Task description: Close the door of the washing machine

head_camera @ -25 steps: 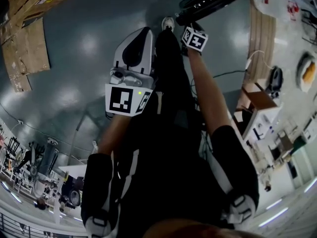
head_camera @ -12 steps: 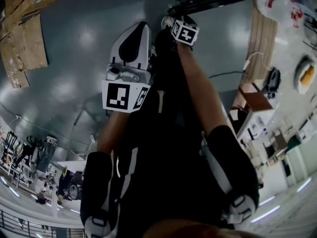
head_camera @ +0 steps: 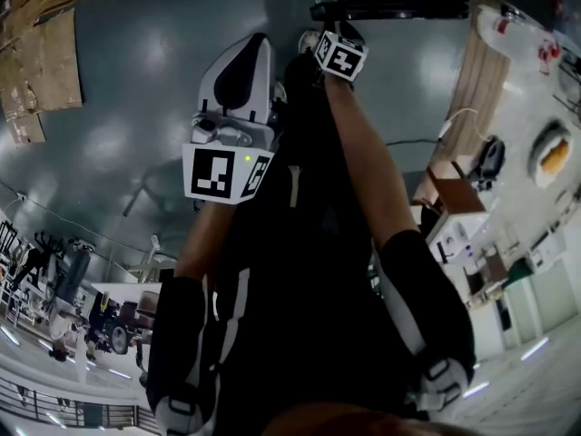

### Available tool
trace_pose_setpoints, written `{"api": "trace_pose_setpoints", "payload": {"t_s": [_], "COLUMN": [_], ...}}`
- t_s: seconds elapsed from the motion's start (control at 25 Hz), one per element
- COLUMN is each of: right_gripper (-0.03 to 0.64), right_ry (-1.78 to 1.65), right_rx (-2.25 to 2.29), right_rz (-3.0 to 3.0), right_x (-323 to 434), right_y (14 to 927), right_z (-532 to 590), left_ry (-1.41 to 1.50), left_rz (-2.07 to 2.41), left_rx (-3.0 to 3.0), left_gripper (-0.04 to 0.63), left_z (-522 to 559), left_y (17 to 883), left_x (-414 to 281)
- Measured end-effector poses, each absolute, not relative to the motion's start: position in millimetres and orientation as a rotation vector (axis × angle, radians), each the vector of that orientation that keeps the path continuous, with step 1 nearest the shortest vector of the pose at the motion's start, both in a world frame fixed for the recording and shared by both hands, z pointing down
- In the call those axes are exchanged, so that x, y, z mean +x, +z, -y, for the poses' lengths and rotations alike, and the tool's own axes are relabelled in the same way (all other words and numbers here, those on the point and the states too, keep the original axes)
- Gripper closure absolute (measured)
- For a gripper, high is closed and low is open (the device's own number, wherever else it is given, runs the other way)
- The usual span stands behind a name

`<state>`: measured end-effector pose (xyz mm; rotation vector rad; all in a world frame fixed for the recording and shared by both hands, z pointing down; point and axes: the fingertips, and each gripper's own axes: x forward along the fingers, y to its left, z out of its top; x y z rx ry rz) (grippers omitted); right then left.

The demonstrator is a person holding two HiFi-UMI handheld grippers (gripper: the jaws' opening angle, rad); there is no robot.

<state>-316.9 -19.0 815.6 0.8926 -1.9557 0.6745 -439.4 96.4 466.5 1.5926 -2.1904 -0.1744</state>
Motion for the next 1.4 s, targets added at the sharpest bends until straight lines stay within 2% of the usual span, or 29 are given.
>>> {"api": "trace_pose_setpoints", "payload": {"t_s": [0.48,0.76,1.16,1.4], "right_gripper": [0.509,0.511,0.511,0.515], "right_ry": [0.41,0.387,0.395,0.392], "right_rx": [0.712,0.702,0.7,0.678], "right_rz": [2.076,2.07,2.077,2.1], "right_x": [-365,-396,-400,-368], "right_y": [821,817,804,758], "right_z": [49,71,63,23], "left_ry": [-0.201,-0.211,-0.23,-0.232], "left_rz": [2.207,2.181,2.199,2.191], "left_rx": [1.522,1.49,1.525,1.59], "left_gripper": [0.589,0.589,0.589,0.589], "left_z": [-96,-98,-108,-145], "left_y": [473,483,468,429], "left_x": [-459,-462,-460,-442]}}
